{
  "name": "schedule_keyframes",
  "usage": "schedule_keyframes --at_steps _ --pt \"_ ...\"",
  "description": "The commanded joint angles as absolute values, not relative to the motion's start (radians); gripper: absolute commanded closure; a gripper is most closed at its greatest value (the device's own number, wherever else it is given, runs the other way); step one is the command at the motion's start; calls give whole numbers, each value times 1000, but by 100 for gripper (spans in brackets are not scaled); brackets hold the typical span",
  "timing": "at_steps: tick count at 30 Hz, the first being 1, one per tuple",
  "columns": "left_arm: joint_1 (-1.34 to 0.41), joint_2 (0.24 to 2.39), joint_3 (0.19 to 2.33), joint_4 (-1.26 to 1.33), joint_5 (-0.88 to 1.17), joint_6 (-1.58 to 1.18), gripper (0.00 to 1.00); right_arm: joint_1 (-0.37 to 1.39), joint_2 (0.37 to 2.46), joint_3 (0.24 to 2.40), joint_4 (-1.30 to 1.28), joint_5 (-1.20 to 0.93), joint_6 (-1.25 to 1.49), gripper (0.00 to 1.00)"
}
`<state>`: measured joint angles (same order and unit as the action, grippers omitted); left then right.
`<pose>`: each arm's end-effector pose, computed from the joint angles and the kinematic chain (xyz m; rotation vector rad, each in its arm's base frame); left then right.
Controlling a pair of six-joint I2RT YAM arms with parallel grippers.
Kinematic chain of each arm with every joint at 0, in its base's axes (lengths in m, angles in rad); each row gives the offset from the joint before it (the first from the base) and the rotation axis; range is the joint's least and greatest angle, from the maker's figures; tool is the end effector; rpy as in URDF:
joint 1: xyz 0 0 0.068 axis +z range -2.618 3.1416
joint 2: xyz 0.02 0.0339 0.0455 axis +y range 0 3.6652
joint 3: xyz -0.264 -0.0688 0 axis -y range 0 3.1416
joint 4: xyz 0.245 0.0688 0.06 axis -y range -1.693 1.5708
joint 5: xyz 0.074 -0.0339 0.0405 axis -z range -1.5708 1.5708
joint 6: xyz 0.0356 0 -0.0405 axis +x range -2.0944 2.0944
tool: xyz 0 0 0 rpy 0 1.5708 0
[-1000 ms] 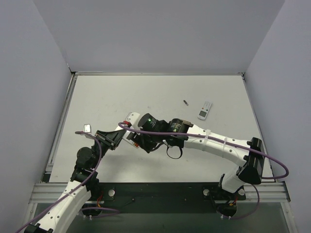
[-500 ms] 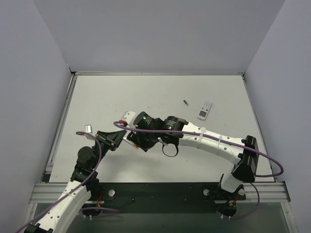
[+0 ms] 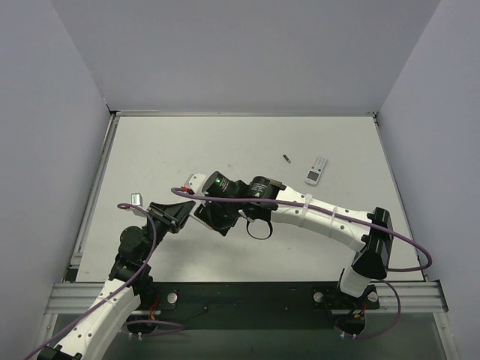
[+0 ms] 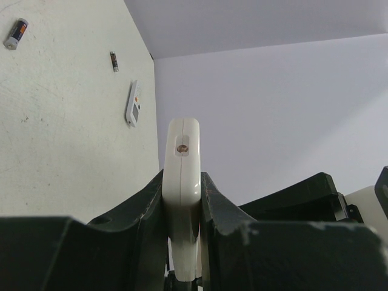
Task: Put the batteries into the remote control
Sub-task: Load the battery cover into the remote control.
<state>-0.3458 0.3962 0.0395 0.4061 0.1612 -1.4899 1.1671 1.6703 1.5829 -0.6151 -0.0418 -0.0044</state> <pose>0.1260 -0.0515 0.1914 -0.8191 1.5454 -1.5400 0.1476 0.3493 0.3438 -1.3235 1.9536 0.6420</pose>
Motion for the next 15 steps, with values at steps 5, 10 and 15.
schedule_keyframes --at_steps 5,10,15 --pt "-347 390 -130 448 166 -1523 100 1177 1700 1637 -676 -32 0 55" --pt "-348 393 -132 449 166 -1531 100 1178 1709 1644 -681 -25 -2 54" --pt "-348 390 -130 449 167 -1535 100 1177 1709 1652 -684 -25 0 53"
